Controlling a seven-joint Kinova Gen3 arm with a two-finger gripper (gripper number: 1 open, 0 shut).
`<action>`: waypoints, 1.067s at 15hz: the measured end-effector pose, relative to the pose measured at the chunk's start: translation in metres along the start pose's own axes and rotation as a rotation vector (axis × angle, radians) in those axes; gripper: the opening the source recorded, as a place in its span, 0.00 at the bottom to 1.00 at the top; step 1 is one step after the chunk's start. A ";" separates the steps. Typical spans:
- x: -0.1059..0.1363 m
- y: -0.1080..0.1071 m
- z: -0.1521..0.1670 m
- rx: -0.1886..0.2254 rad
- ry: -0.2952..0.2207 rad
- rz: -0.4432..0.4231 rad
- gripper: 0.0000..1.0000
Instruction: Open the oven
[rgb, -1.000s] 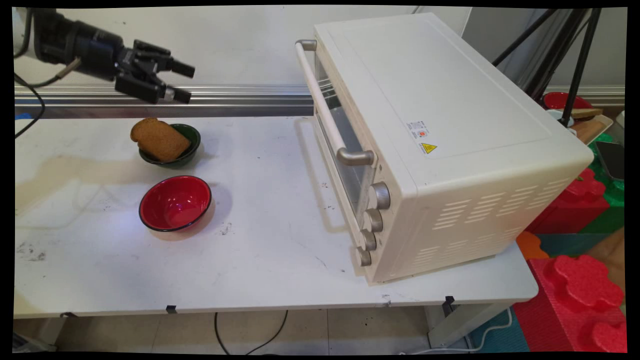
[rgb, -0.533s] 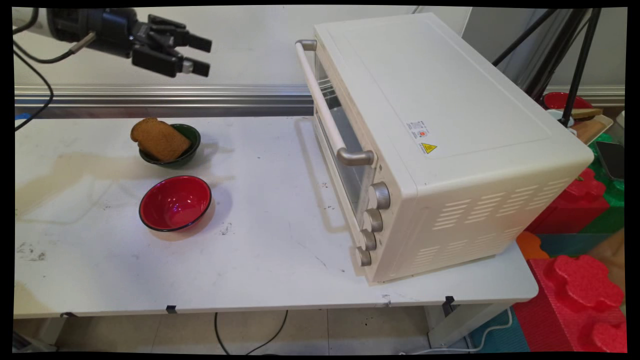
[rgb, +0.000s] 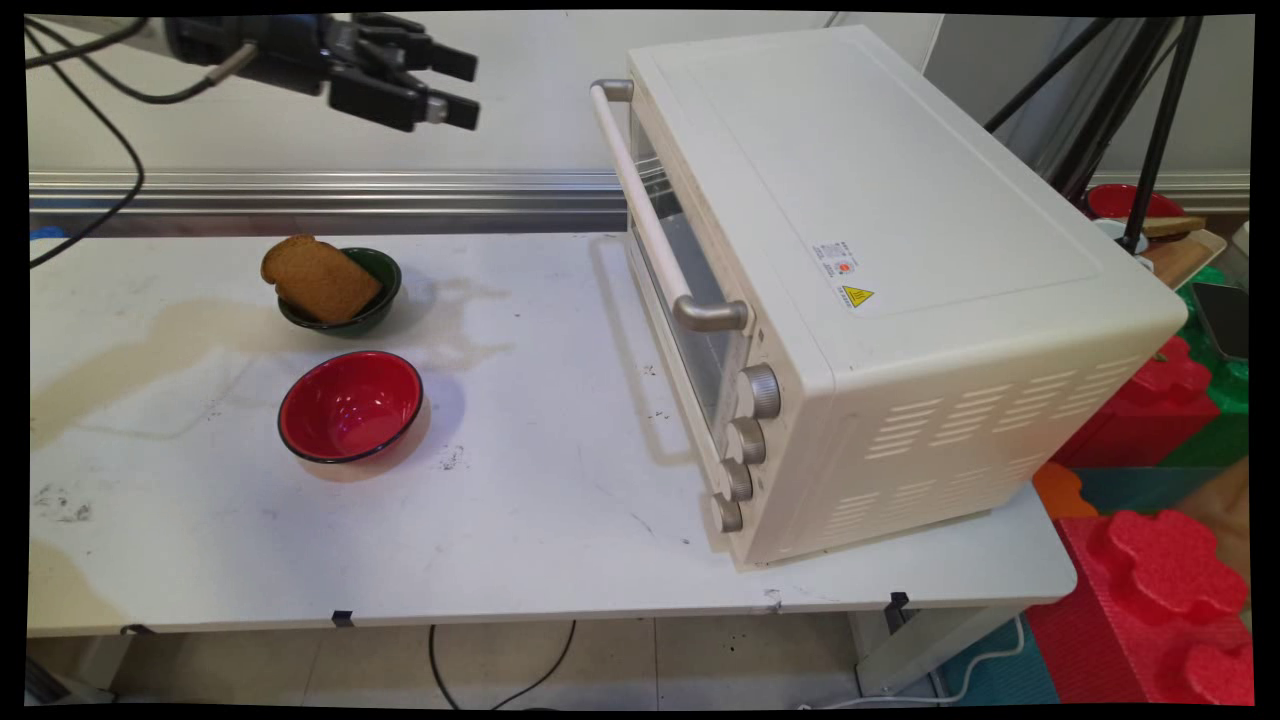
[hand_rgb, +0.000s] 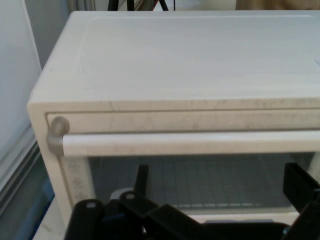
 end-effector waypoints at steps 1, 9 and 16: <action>0.003 0.000 0.007 -0.001 0.001 0.005 1.00; 0.020 0.000 0.064 0.003 -0.015 0.032 1.00; 0.028 -0.001 0.105 0.001 -0.046 0.054 1.00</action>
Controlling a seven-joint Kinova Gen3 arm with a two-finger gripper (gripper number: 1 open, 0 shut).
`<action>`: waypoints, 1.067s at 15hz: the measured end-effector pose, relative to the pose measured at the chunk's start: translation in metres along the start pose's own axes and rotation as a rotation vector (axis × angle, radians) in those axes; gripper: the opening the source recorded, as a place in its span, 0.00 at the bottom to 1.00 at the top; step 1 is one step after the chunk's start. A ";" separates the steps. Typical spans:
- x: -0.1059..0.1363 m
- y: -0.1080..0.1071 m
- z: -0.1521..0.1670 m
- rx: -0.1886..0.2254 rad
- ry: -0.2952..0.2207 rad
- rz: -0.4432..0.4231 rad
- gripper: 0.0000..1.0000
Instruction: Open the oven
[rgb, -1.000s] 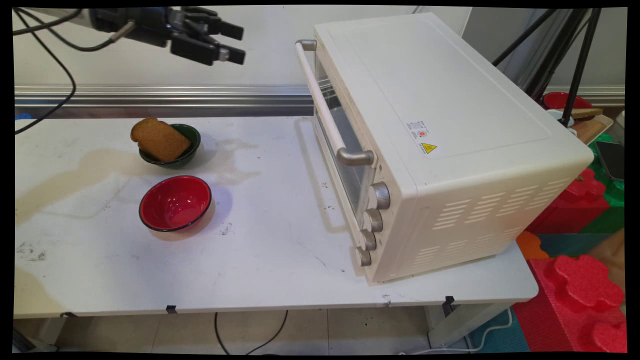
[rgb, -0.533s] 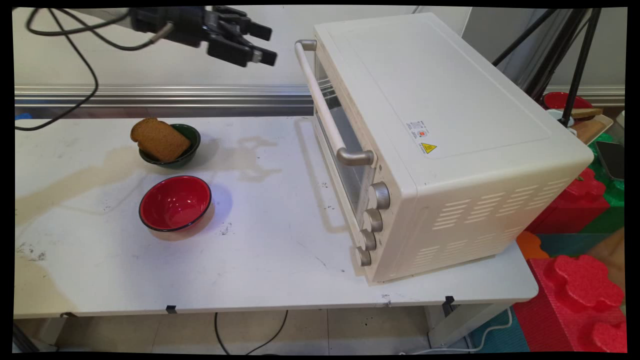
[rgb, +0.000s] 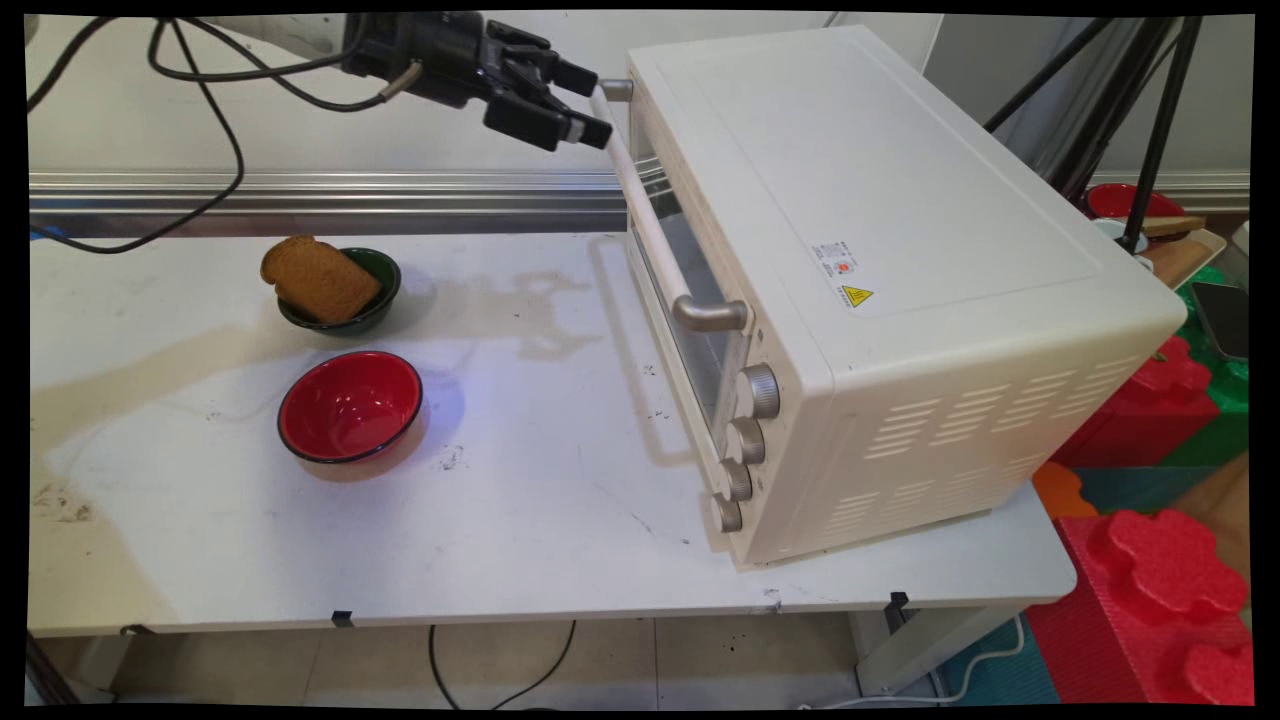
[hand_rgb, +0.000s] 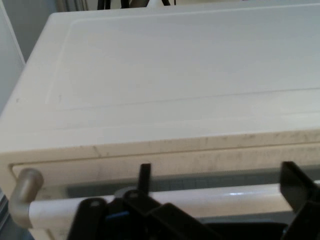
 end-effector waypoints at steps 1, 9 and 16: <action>0.001 0.000 0.004 -0.001 -0.002 0.003 0.00; 0.004 0.001 0.024 -0.012 -0.022 0.025 0.00; 0.002 0.001 0.044 -0.016 -0.055 0.039 0.00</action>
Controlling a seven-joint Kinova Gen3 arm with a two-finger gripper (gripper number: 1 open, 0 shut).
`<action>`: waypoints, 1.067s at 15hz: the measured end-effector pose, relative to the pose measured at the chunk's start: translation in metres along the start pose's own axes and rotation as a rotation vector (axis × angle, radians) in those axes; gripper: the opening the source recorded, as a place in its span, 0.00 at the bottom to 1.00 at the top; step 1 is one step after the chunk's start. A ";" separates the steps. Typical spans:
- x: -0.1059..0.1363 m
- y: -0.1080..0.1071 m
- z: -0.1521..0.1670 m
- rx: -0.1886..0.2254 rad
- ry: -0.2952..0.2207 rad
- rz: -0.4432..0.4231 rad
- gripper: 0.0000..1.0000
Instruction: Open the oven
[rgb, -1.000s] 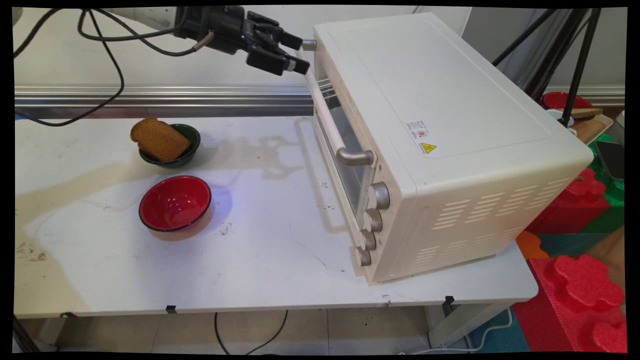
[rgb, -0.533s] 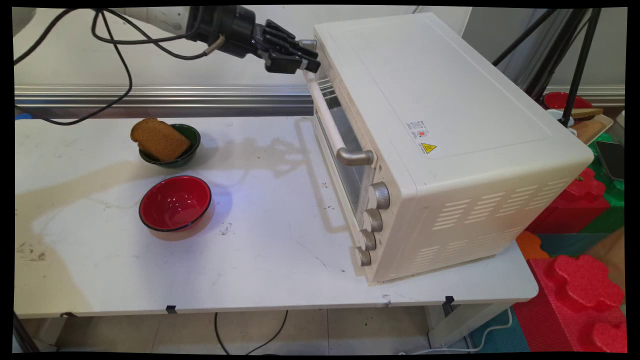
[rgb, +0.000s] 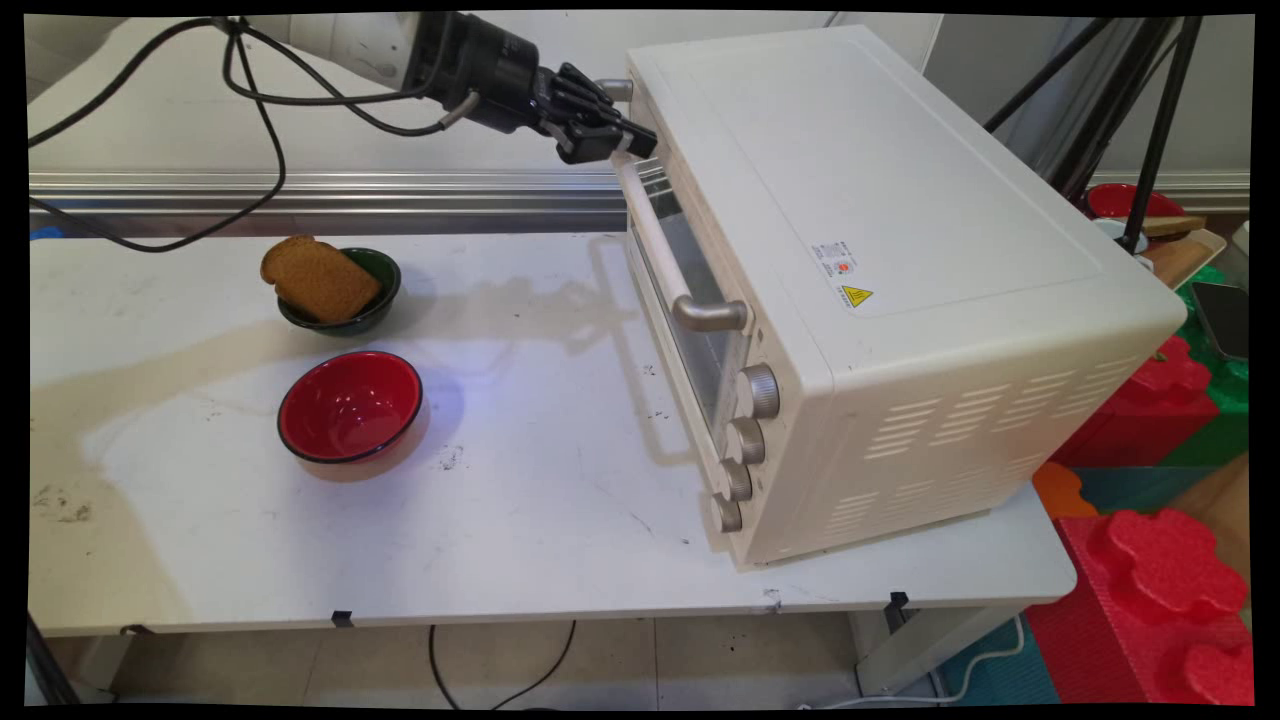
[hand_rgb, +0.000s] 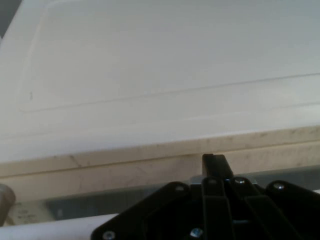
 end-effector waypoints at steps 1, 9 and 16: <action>0.000 0.000 0.002 0.000 -0.005 0.002 0.00; -0.010 -0.002 0.006 -0.006 -0.054 0.023 0.00; -0.023 -0.002 -0.007 -0.019 -0.108 0.056 0.00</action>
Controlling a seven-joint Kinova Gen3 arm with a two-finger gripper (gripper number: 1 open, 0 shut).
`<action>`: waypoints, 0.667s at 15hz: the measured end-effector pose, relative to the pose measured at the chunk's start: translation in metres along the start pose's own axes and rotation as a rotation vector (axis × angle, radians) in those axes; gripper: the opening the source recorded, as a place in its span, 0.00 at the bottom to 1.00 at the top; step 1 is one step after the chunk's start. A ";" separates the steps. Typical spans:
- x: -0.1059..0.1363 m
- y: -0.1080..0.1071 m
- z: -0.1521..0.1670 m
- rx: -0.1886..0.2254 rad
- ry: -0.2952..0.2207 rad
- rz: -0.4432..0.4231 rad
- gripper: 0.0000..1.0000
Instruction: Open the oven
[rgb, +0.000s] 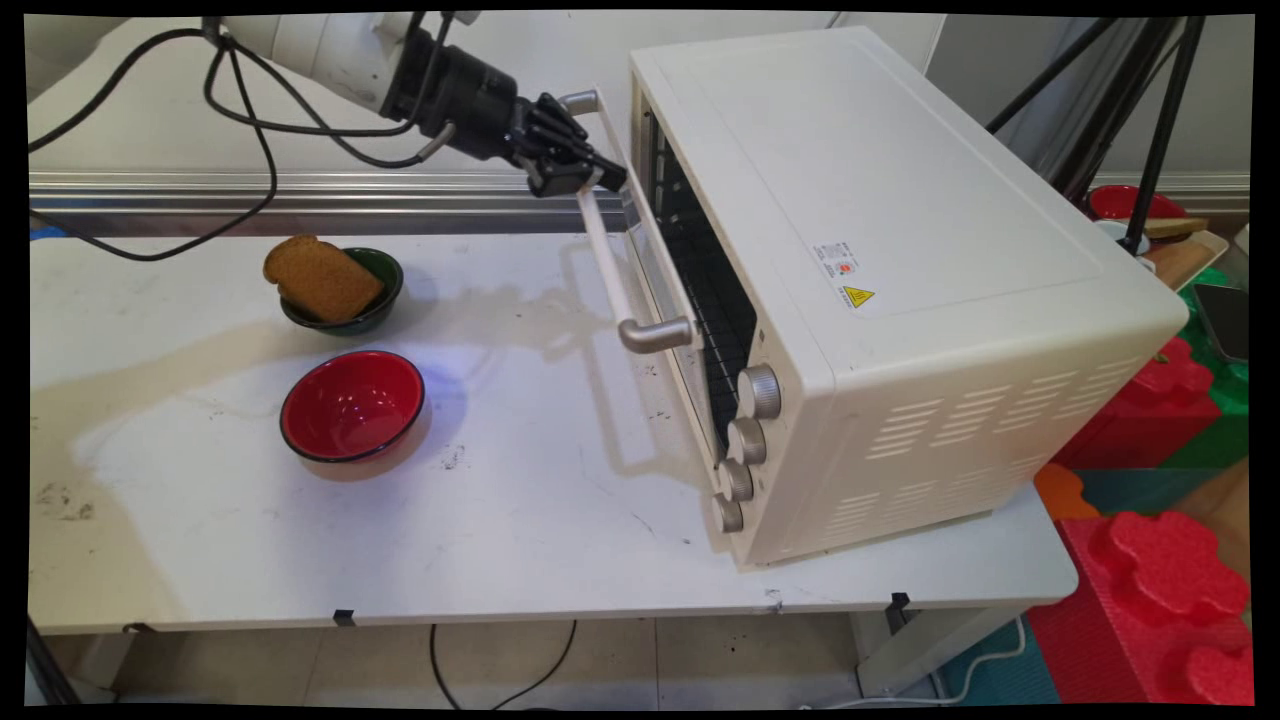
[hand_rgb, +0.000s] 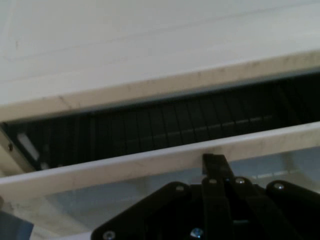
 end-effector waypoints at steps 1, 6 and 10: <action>-0.003 0.000 -0.003 -0.002 -0.009 0.004 0.00; -0.021 0.002 -0.017 -0.013 -0.055 0.018 0.00; -0.037 0.004 -0.028 -0.025 -0.091 0.023 0.00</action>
